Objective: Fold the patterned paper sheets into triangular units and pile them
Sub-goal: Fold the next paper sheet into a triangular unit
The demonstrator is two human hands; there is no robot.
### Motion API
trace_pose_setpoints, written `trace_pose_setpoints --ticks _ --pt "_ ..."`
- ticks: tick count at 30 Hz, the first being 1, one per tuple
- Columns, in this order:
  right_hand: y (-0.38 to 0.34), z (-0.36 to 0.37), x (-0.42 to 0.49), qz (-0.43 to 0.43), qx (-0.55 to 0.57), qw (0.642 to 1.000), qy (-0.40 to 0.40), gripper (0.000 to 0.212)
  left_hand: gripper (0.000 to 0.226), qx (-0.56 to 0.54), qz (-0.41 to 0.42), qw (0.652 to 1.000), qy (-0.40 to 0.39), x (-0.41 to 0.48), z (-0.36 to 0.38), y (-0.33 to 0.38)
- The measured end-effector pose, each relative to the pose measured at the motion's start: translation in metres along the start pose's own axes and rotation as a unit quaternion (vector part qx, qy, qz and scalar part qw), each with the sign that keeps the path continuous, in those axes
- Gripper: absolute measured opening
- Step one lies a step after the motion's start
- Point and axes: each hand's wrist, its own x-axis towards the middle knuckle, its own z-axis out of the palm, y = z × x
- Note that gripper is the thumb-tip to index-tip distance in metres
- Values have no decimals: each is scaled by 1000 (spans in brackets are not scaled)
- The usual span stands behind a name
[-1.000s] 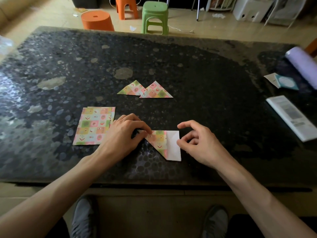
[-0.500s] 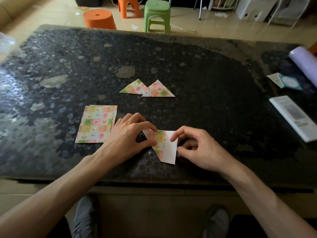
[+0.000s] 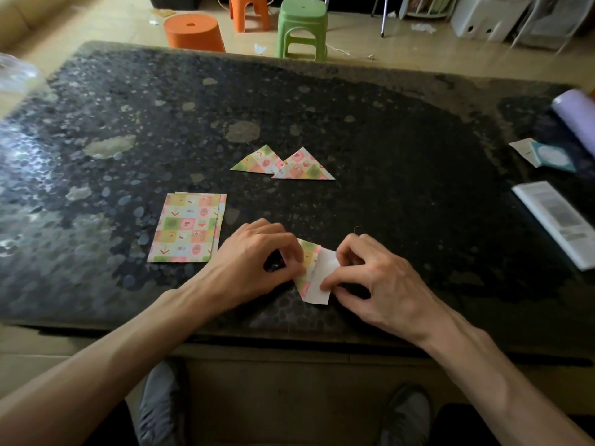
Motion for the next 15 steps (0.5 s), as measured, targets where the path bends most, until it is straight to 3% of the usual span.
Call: trace_pose_setpoints --ticks 3,15 --pt "3 5 -3 12 43 999 -13 18 30 -10 13 999 -39 -4 2 -1" --pt "4 7 0 91 140 985 -46 15 23 -15 14 999 -31 -8 5 0"
